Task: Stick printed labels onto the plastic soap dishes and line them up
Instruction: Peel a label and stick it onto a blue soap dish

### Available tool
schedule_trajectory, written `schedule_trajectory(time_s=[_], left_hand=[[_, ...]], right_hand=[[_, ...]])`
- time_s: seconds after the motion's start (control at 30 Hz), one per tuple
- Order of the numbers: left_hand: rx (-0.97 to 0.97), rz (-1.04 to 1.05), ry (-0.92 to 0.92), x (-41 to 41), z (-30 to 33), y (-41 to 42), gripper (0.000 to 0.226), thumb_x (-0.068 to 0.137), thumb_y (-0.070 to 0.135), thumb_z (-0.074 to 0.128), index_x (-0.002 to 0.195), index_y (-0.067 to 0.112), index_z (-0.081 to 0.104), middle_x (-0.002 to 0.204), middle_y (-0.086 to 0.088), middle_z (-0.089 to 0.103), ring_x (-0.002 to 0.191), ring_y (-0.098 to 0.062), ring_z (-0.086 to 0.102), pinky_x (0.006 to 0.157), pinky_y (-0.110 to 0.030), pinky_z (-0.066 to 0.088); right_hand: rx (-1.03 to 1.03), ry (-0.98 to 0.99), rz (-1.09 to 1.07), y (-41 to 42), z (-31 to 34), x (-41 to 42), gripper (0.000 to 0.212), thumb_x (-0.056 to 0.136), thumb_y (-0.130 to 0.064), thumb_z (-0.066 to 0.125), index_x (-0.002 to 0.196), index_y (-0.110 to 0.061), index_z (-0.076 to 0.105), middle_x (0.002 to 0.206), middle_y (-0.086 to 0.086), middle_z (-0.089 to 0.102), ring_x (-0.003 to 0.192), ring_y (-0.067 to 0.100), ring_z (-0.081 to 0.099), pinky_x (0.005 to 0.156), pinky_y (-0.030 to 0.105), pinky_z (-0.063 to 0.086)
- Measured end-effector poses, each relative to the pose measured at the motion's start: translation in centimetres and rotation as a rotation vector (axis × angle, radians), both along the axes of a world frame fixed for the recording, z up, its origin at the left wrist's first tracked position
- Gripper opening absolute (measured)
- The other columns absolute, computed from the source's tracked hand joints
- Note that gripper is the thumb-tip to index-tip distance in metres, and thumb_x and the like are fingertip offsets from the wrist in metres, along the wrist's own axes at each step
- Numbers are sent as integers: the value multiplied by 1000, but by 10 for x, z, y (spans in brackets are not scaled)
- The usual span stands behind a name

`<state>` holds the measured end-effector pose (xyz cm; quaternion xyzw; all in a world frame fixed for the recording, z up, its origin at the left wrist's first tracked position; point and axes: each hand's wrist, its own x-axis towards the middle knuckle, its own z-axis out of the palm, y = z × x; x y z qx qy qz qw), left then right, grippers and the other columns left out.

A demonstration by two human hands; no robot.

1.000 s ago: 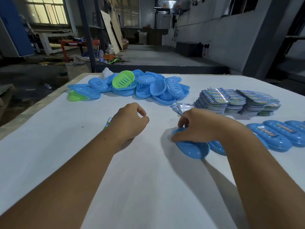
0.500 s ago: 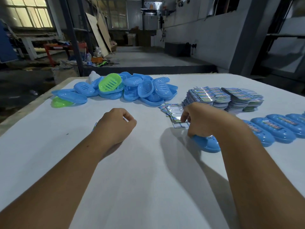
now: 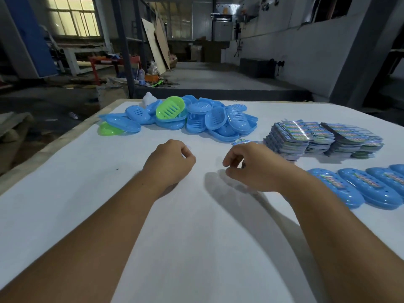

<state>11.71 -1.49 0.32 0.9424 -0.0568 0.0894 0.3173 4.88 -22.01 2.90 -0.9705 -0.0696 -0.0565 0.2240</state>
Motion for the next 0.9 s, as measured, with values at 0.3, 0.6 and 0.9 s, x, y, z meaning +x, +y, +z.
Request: schedule_trajectory(time_s=[0.3,0.6,0.9], left_hand=[[29,175,-115,18,1,31,9,89,36,59,86,28,63,88,6,68,87,-19,64,75,-32,51],[149,167,-143,32,-12,40,39,88,56,62,115,28,66,117,2,66,113,-22,57,96,-42,49],[176,320,-237,53,-11,62,28,96,35,58,120,23,65,122,-5,62,112,-26,55,91,-42,46]], right_hand=[[-28,-26,16,11,-18,12,7,87,-30,68,94,-30,69,82,-16,65,69,-5,55,57,10,37],[-23,-43,43,13,-22,16,5,88,-30,67,84,-33,66,78,-16,65,63,-4,54,56,9,36],[-29,-36,31,13,-22,16,6,91,-31,65,86,-35,66,79,-18,65,63,-8,55,53,5,37]])
